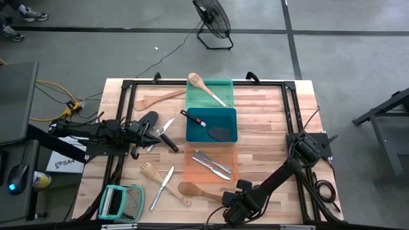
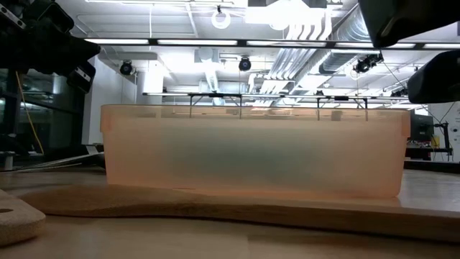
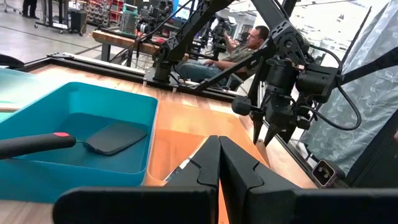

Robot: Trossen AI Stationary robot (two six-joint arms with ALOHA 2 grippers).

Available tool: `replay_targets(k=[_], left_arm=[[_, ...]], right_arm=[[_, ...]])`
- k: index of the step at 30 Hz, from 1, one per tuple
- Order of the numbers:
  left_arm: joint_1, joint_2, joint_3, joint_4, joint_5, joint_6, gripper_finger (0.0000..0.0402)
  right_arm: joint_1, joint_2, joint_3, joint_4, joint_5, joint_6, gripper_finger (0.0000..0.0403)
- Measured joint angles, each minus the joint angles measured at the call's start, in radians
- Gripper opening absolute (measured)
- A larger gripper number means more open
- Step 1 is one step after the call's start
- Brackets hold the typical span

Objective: Pick & Place Kitchen Items
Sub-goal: Put the wooden serving spoon into the green bin

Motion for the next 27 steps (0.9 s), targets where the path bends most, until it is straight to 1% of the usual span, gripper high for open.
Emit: replay_targets(k=[6, 17, 23, 27], left_arm=[[0.0, 0.0, 0.0, 0.0, 0.0, 0.0, 0.0], [0.0, 0.0, 0.0, 0.0, 0.0, 0.0, 0.0], [0.0, 0.0, 0.0, 0.0, 0.0, 0.0, 0.0], [0.0, 0.0, 0.0, 0.0, 0.0, 0.0, 0.0]], right_arm=[[-0.007, -0.026, -0.008, 0.003, -0.016, 0.0, 0.0086], [-0.01, -0.126, -0.014, -0.014, -0.014, 0.0, 0.0086], [-0.012, -0.164, -0.012, -0.006, -0.001, -0.007, 0.0086], [-0.011, -0.197, -0.011, 0.016, 0.034, -0.005, 0.0086]])
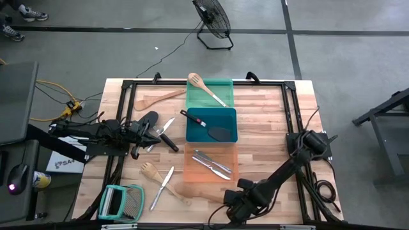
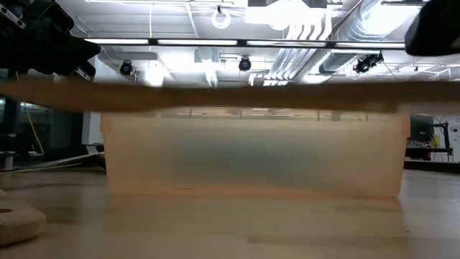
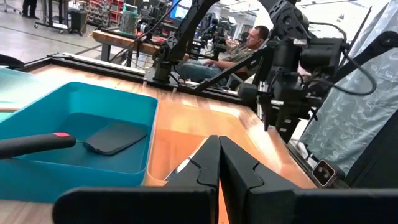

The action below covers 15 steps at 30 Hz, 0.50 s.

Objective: Pick & Place Kitchen Items
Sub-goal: Put the wooden serving spoon into the green bin

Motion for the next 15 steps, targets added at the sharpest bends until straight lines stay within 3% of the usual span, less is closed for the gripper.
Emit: replay_targets(k=[15], left_arm=[[0.0, 0.0, 0.0, 0.0, 0.0, 0.0, 0.0]], right_arm=[[-0.036, -0.128, 0.003, 0.044, 0.189, 0.002, 0.0086]])
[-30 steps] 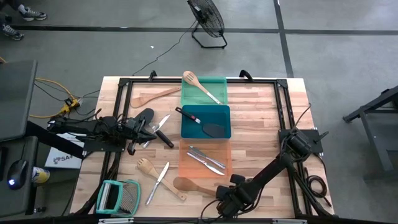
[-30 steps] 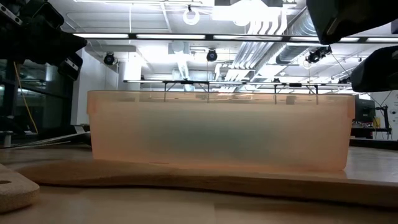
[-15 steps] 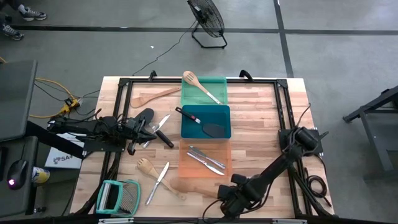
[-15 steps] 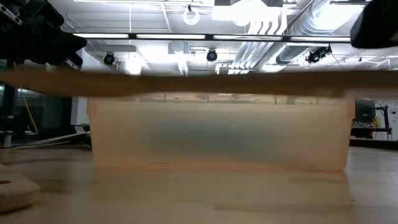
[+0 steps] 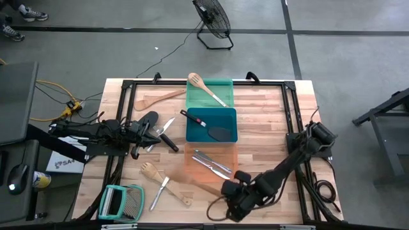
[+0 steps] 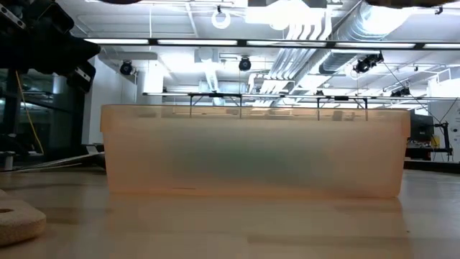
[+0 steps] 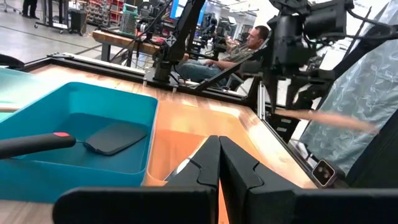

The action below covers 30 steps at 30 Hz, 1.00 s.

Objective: Pick & Place Kitchen Items
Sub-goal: Put the wooden serving spoon into the green bin

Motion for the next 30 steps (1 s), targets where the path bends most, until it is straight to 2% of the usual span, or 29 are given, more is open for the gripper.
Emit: replay_targets(k=[8, 13, 20, 25, 30], left_arm=[[0.0, 0.0, 0.0, 0.0, 0.0, 0.0, 0.0], [0.0, 0.0, 0.0, 0.0, 0.0, 0.0, 0.0], [0.0, 0.0, 0.0, 0.0, 0.0, 0.0, 0.0], [0.0, 0.0, 0.0, 0.0, 0.0, 0.0, 0.0], [0.0, 0.0, 0.0, 0.0, 0.0, 0.0, 0.0]], right_arm=[[-0.064, -0.053, 0.001, -0.003, 0.127, -0.033, 0.0086], [-0.11, -0.088, 0.001, 0.009, 0.181, -0.143, 0.0086], [-0.189, -0.152, -0.006, 0.024, 0.183, -0.387, 0.0085], [-0.24, -0.232, -0.118, 0.109, 0.173, -0.487, 0.0085], [-0.285, -0.338, -0.29, 0.309, 0.095, -0.59, 0.0085]])
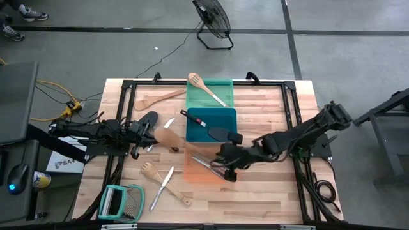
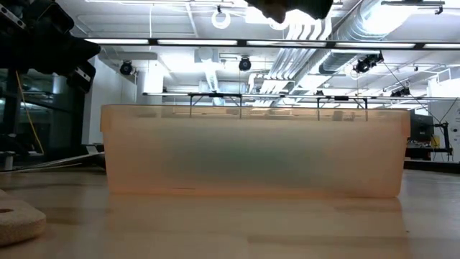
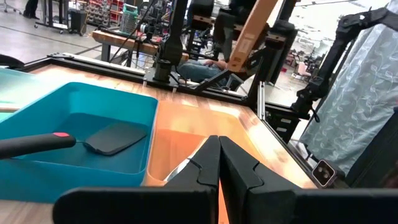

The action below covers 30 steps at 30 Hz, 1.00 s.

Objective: Pick & Place Kitchen Items
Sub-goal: Put the wooden serving spoon into the green bin

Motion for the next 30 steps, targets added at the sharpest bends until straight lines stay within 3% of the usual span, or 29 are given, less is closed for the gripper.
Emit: replay_targets(k=[9, 17, 30], left_arm=[[0.0, 0.0, 0.0, 0.0, 0.0, 0.0, 0.0], [0.0, 0.0, 0.0, 0.0, 0.0, 0.0, 0.0], [0.0, 0.0, 0.0, 0.0, 0.001, 0.0, 0.0]], right_arm=[[-0.129, -0.184, -0.286, 0.325, -0.272, -0.151, 0.0085], [-0.282, -0.301, -0.401, 0.366, -0.423, -0.235, 0.0085], [-0.526, -0.349, -0.418, 0.308, -0.426, -0.311, 0.0085]])
